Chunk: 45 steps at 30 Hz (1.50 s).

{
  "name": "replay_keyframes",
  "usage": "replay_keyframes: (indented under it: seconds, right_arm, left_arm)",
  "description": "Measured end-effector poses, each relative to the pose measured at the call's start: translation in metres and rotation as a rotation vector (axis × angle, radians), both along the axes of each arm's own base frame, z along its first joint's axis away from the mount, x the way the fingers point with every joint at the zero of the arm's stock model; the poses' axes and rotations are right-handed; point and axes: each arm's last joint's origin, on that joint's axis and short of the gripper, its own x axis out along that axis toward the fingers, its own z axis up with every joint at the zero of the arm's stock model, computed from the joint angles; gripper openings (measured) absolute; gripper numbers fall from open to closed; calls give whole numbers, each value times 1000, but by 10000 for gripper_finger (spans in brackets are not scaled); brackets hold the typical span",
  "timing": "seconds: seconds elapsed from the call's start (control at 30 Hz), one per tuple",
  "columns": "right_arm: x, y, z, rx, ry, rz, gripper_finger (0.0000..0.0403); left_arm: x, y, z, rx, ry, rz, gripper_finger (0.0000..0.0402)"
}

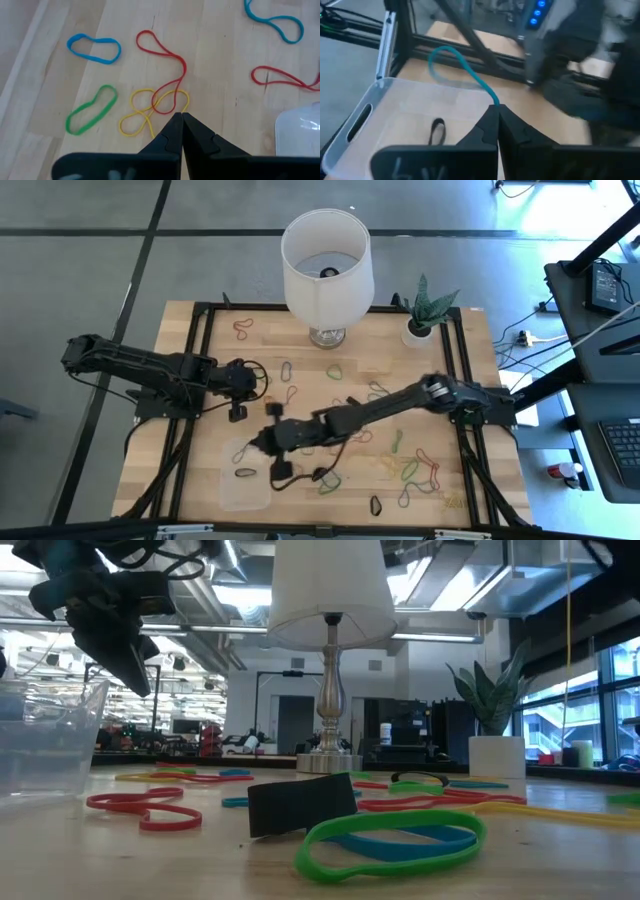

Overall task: Pick and place rubber bands into bin
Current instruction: Put the blue rubber band into the transparent bin, then put the red rubber band into the transparent bin

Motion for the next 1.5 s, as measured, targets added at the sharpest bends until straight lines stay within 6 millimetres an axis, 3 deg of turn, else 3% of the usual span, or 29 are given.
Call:
replay_keyframes:
  seconds: [0.23, 0.4, 0.6, 0.83, 1.0, 1.2, 1.37, 1.5]
  right_arm:
    - [34, 9, -50, 46, 32, 61, 0]
    - [41, 4, -81, 37, 104, 51, 7]
    - [42, -6, -94, 116, 195, 45, 46]
    - [38, -10, -87, 122, 234, 52, 122]
    - [31, -11, -47, 73, 169, 88, 143]
    - [19, -13, -10, 17, 144, 101, 103]
    - [7, -15, -6, -46, 241, 107, 21]
    - [0, -17, -2, -35, 305, 103, 12]
  left_arm:
    - [0, 0, 0, 0, -3, 0, 1]
    - [0, 0, 0, 0, -3, 0, 3]
    - [0, 0, 0, 0, -3, 0, 2]
    - [0, 0, 0, 0, -3, 0, 1]
    - [0, 0, 0, 0, -3, 0, 3]
    - [0, 0, 0, 0, -3, 1, 3]
    - [0, 0, 0, -5, -3, 6, 1]
    - [0, 0, 0, -6, -3, 6, 3]
